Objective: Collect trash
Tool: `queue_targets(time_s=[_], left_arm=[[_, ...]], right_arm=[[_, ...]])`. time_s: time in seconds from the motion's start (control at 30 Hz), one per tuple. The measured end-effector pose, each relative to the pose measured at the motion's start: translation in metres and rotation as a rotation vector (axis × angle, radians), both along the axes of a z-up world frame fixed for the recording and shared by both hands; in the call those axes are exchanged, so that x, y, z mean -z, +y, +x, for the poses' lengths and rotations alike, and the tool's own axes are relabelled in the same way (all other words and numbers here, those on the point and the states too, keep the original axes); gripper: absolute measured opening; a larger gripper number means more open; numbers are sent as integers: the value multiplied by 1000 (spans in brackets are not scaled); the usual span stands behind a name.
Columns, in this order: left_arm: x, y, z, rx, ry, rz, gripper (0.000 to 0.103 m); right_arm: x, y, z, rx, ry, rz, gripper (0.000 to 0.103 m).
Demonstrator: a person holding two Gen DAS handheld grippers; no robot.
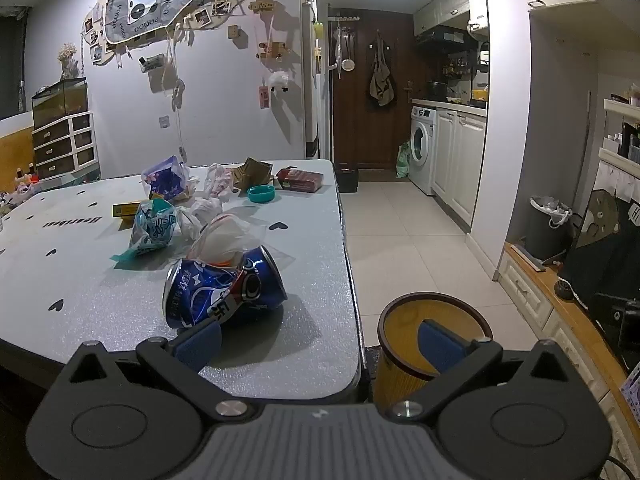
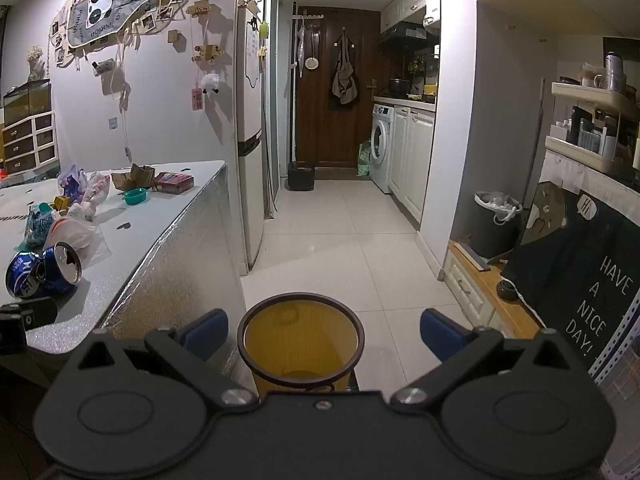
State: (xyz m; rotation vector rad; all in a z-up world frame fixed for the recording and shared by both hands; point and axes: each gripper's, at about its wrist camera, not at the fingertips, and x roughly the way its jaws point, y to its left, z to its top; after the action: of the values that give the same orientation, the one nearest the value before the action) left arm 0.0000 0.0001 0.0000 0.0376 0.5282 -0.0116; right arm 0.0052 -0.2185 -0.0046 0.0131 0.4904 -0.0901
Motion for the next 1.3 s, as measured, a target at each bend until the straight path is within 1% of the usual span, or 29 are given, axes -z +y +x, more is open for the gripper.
queue_targets(time_s=[1.3], left_arm=[[0, 0, 0, 0, -2, 8, 103]], right_arm=[[-2, 0, -1, 3, 1, -4, 103]])
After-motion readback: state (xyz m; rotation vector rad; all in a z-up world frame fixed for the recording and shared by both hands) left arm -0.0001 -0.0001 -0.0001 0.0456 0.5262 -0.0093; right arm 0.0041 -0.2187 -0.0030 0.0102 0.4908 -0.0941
